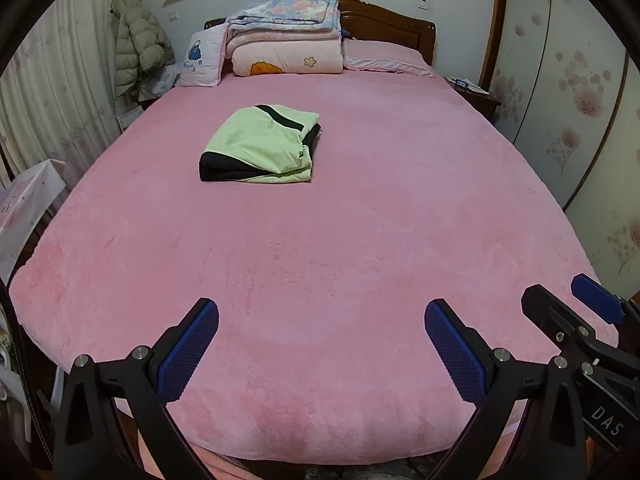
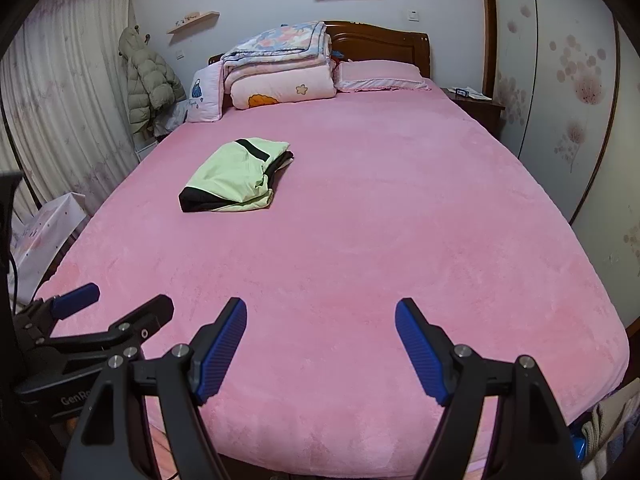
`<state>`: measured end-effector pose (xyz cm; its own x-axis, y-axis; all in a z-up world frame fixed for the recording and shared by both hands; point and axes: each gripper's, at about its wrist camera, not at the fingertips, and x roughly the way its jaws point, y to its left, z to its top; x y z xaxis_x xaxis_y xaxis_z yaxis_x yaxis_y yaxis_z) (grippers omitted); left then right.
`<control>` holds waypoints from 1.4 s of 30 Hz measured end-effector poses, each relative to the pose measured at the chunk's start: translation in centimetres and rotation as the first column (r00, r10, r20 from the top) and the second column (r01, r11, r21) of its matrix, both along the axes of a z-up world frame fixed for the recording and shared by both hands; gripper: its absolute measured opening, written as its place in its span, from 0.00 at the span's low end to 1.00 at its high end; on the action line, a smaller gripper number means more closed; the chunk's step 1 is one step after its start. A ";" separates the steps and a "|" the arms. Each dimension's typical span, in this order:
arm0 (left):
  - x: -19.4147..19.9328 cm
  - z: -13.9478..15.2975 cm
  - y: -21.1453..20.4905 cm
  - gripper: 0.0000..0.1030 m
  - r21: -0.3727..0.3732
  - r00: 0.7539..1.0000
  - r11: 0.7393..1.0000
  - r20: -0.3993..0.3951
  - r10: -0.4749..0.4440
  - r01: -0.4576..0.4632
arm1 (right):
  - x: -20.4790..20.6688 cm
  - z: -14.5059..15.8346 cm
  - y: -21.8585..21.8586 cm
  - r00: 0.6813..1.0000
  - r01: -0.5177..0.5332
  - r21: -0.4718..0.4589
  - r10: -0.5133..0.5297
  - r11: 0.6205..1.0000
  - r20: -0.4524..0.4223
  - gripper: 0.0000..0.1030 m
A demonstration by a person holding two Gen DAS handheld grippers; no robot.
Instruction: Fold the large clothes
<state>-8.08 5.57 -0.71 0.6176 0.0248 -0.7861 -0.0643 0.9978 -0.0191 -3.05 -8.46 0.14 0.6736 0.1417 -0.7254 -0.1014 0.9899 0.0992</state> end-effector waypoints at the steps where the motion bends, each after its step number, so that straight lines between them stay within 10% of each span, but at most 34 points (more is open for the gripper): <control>1: 0.0 0.0 0.0 0.99 0.002 1.000 1.000 0.000 -0.001 0.001 | 0.0 0.0 -0.1 1.000 0.000 0.001 0.000 1.000 0.002 0.75; 42: -0.3 -0.2 -0.2 0.99 0.022 1.000 1.000 -0.017 0.001 -0.001 | -0.3 -0.7 -0.6 1.000 0.003 0.025 -0.003 1.000 -0.007 0.75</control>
